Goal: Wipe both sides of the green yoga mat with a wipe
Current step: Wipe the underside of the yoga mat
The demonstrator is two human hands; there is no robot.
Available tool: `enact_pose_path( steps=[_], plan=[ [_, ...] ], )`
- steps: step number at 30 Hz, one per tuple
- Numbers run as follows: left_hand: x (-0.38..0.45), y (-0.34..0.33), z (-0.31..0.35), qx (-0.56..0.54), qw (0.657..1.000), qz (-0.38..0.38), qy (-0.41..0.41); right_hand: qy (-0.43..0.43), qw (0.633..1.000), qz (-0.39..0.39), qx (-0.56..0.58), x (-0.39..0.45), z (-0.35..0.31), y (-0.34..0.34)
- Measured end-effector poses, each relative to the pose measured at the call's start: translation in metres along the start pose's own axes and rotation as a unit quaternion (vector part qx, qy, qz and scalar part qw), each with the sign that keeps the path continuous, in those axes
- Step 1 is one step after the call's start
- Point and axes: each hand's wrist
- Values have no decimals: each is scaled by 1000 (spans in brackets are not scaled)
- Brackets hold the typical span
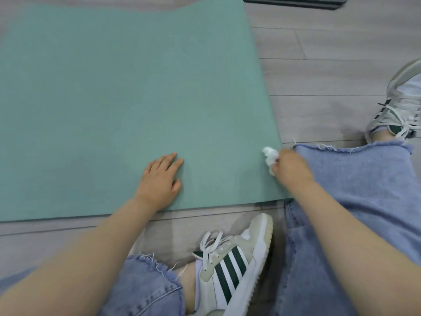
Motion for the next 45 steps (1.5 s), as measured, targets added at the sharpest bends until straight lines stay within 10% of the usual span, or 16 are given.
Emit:
enact_pose_path(
  steps=[4,14,23,30,38,45],
  plan=[
    [5,2,20,35,997,-54,42,-60,997,39,9,7,7,-4],
    [18,14,20,54,988,-139,33,173,972,-52,151,-56,-106,-54],
    [17,16,21,51,989,-131,43,-58,994,88,15,-7,20,-21],
    [19,16,21,52,989,-133,47,240,948,-116,172,-72,-93,-43],
    [16,16,20,50,990,-125,45,-49,993,-82,-66,-23,34,-7],
    [16,15,20,50,989,-129,44,244,949,-176,90,-83,-57,-34]
  ],
)
Point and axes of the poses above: each hand's wrist, its own x-axis towards the middle knuckle, its own y-axis out of the back of the hand, z = x × y, and after that the axes turned 12 degrees about z, right-handed
